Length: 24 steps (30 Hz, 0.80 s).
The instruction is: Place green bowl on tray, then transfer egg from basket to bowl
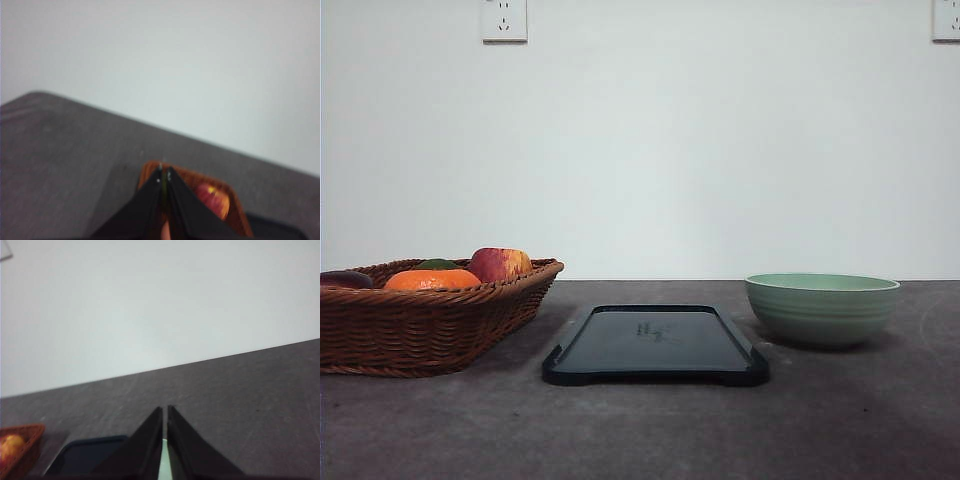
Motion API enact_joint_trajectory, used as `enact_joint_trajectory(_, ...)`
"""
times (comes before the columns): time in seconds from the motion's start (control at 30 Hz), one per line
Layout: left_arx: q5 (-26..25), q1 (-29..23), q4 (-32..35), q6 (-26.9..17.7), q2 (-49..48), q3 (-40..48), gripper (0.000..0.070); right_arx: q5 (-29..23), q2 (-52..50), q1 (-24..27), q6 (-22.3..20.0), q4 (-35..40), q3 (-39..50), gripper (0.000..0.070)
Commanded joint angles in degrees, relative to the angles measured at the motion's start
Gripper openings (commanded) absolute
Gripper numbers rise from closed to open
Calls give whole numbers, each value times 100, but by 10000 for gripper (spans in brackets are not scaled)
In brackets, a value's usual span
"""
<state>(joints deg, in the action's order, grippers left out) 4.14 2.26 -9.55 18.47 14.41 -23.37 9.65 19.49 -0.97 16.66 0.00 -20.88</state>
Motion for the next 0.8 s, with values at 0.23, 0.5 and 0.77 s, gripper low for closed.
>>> enact_joint_trajectory(0.23,-294,4,-779,-469,1635,-1308,0,676,1715,-4,-705,-613,-1095,7)
enact_joint_trajectory(0.5,-957,7,-1408,-736,3109,-2156,0,843,3037,-75,-705,-1032,-1695,7)
enact_joint_trajectory(0.77,-1405,8,-2196,-738,4237,-2818,0,836,3967,-114,-878,-1703,-2086,7)
